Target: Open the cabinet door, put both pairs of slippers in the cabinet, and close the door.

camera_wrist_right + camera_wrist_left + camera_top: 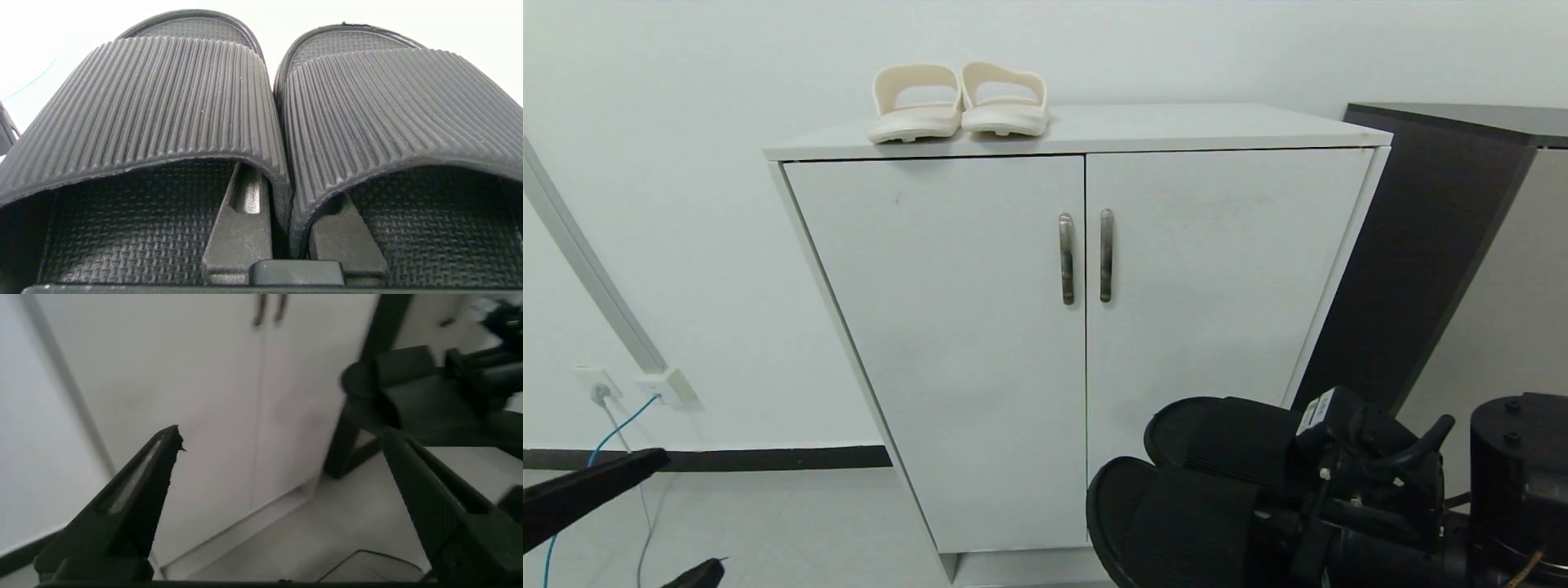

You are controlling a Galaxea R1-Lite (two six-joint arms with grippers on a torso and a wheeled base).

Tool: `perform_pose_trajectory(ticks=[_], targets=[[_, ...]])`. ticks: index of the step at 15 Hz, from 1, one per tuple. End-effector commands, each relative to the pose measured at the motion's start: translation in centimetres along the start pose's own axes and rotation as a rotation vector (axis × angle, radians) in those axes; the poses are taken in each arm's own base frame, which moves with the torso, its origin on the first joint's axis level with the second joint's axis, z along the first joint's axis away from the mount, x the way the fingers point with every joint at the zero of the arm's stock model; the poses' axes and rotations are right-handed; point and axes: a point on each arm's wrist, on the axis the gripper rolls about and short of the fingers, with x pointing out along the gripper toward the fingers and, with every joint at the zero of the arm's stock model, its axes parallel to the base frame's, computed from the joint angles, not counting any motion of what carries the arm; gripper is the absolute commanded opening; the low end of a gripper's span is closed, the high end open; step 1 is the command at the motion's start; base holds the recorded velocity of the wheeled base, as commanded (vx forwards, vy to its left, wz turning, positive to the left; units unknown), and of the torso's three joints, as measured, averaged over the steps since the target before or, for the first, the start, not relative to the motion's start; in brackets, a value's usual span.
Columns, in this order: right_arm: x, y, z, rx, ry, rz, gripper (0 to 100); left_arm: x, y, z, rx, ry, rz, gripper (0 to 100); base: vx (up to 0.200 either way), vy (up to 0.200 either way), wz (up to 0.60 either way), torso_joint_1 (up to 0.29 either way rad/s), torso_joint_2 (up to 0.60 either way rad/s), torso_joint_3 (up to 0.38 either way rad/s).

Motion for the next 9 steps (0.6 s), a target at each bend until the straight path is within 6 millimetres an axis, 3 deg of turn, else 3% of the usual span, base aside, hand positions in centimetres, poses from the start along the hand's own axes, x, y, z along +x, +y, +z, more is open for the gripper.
perform_pose_trajectory(ticks=[1,4,9], targets=[[0.1,0.0,-0.1,0.0,0.007,0.001,0,3.2,1.0,1.1,-0.034,0.074,-0.11,100,0.0,0.0,0.0,0.0,0.0,0.0],[0.0,0.2,-0.7,-0.003,0.028,0.007,0,5.2,0.7,2.0,-0.034,0.107,-0.219,100,0.0,0.0,0.0,0.0,0.0,0.0],[0.0,0.2,-0.7,0.0,0.03,0.007,0,10.2,1.0,3.7,-0.022,0.116,-0.308,100,0.0,0.0,0.0,0.0,0.0,0.0]])
